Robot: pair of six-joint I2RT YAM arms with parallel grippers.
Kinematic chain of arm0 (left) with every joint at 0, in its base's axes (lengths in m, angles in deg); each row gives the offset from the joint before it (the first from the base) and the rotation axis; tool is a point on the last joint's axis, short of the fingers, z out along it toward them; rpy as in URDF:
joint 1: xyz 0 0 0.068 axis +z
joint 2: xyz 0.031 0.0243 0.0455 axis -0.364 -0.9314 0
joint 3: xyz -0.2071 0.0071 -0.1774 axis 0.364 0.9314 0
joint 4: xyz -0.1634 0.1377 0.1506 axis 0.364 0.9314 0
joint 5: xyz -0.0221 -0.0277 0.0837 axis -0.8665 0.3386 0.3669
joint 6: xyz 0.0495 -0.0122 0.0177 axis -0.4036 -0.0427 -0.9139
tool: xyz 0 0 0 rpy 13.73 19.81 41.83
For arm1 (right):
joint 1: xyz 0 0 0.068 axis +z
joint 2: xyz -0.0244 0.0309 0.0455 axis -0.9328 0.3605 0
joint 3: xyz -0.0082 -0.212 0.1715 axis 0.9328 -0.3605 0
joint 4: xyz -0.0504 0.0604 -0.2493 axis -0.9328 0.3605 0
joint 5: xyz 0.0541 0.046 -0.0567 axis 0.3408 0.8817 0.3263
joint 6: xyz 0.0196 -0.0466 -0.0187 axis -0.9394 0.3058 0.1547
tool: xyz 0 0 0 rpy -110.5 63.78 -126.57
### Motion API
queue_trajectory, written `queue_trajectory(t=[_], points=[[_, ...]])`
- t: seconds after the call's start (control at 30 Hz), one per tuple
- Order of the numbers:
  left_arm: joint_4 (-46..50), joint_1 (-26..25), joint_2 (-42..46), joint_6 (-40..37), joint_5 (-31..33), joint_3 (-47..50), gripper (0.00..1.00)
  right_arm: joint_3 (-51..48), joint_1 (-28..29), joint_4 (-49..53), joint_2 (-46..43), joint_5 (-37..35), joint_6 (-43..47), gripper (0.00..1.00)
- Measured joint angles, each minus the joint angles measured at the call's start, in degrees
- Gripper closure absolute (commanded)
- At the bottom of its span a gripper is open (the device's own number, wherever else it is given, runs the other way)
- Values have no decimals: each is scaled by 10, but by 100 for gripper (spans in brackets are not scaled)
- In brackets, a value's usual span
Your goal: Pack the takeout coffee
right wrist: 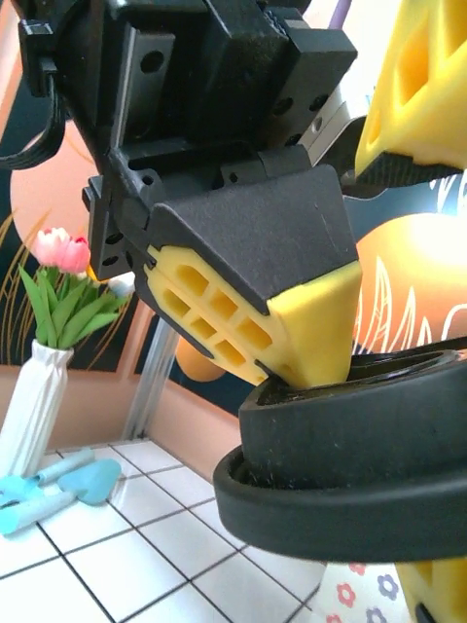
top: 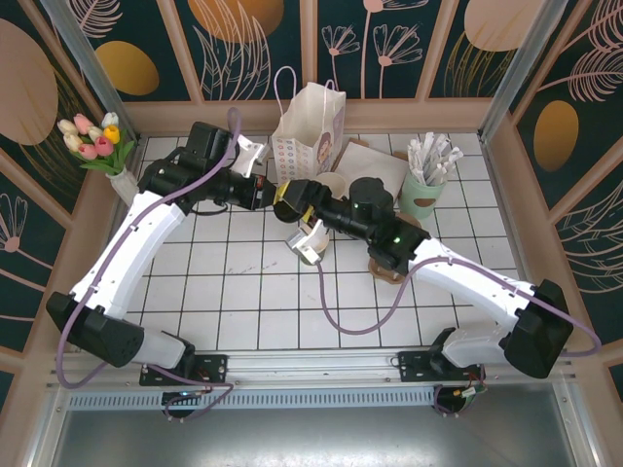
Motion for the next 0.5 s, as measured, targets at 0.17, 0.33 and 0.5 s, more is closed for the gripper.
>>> queue_trajectory(t=[0.17, 0.33, 0.5], points=[[-6, 0, -9, 7, 24, -8, 100, 98, -1, 133, 12, -17, -160, 1], [-7, -3, -8, 18, 47, -19, 100, 147, -14, 218, 13, -16, -325, 1], [-37, -3, -6, 35, 99, -7, 100, 112, -35, 209, -28, 22, -504, 1]])
